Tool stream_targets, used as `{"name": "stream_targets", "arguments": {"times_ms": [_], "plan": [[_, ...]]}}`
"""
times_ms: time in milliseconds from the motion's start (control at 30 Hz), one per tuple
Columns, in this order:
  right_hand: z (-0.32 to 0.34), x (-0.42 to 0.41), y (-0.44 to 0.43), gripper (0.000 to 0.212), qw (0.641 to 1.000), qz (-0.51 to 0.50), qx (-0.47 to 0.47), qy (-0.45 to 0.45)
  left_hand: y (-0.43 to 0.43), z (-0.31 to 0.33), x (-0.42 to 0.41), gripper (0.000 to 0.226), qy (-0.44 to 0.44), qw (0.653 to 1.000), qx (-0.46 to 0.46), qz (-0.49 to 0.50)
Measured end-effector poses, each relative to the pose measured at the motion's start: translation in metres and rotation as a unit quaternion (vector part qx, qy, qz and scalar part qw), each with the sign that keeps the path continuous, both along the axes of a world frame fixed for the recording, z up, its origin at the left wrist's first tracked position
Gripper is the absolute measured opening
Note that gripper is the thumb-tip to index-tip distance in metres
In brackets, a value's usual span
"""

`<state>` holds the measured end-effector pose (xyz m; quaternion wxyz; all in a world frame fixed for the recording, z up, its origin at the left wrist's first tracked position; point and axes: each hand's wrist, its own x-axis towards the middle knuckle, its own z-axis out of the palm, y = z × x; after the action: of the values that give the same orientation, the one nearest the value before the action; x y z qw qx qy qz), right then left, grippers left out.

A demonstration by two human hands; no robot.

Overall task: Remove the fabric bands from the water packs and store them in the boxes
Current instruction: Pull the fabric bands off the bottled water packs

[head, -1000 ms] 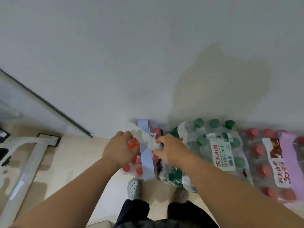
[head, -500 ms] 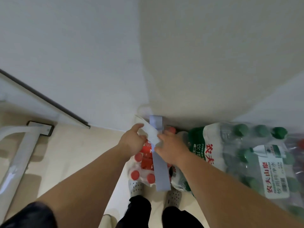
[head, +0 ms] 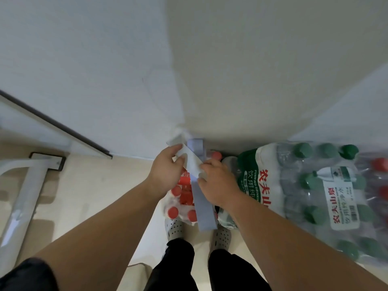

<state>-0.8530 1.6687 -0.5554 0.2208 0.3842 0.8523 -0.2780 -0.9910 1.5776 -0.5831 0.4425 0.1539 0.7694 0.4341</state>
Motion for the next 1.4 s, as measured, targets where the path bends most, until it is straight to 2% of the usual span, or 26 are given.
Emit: {"name": "stream_targets", "arguments": {"times_ms": [200,367,533,633,833,900,1067,1267,1400], "plan": [[0.047,0.022,-0.006,0.041,0.991,-0.108,-0.043,0.063,-0.005,0.06,0.018,0.034,-0.008,0.998,0.063,-0.003],[0.104,0.051,-0.005,0.023,0.965,-0.212,-0.094,0.122,-0.005,0.118,0.032,0.028,0.022,0.994,0.109,-0.005],[0.163,0.076,0.006,0.011,0.923,-0.285,-0.075,0.248,0.001,0.172,0.055,0.03,0.041,0.983,0.162,-0.07],[0.193,0.088,0.01,0.008,0.888,-0.311,-0.099,0.323,0.011,0.2,0.069,0.033,0.045,0.976,0.194,-0.091],[0.232,0.136,0.018,0.011,0.821,-0.368,-0.128,0.418,0.036,0.259,0.115,0.061,0.028,0.961,0.243,-0.126],[0.244,0.156,0.02,0.011,0.8,-0.381,-0.135,0.444,0.045,0.274,0.134,0.053,0.025,0.959,0.248,-0.132],[0.271,0.216,0.027,0.011,0.756,-0.392,-0.157,0.501,0.062,0.313,0.197,0.01,0.016,0.953,0.287,-0.1],[0.296,0.306,0.045,0.01,0.705,-0.403,-0.186,0.553,0.093,0.334,0.292,0.007,0.044,0.95,0.296,-0.089],[0.302,0.367,0.059,0.01,0.714,-0.393,-0.177,0.552,0.106,0.339,0.349,0.009,0.048,0.949,0.295,-0.099]]}}
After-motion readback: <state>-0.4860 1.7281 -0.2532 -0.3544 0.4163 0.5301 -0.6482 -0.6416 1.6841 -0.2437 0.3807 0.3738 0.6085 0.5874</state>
